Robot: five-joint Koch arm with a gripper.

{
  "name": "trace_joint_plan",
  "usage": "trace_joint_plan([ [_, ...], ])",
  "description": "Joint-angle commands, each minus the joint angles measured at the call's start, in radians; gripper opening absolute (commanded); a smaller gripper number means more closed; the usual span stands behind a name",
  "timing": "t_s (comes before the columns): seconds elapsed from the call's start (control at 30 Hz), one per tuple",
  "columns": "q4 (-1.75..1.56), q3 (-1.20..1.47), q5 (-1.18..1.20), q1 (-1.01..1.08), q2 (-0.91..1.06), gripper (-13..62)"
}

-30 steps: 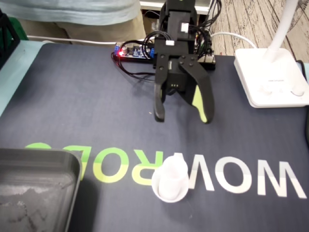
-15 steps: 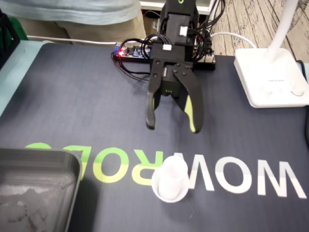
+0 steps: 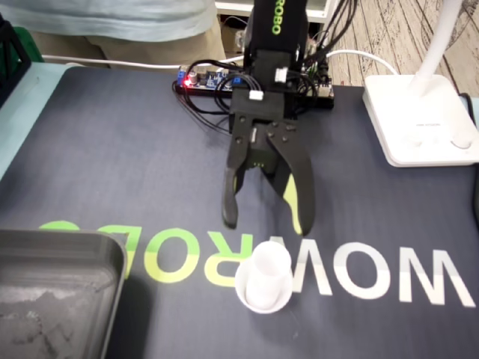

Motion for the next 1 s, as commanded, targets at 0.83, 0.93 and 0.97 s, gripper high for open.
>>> trace_joint_plan([
  [0.83,-0.083,-0.198,-0.014,-0.038,-0.282,32.3],
  [0.93,-0.081,-0.218,-0.014,-0.041,-0.310,31.6],
  [0.97,-0.081,-0.222,-0.015,-0.041,-0.314,30.8],
])
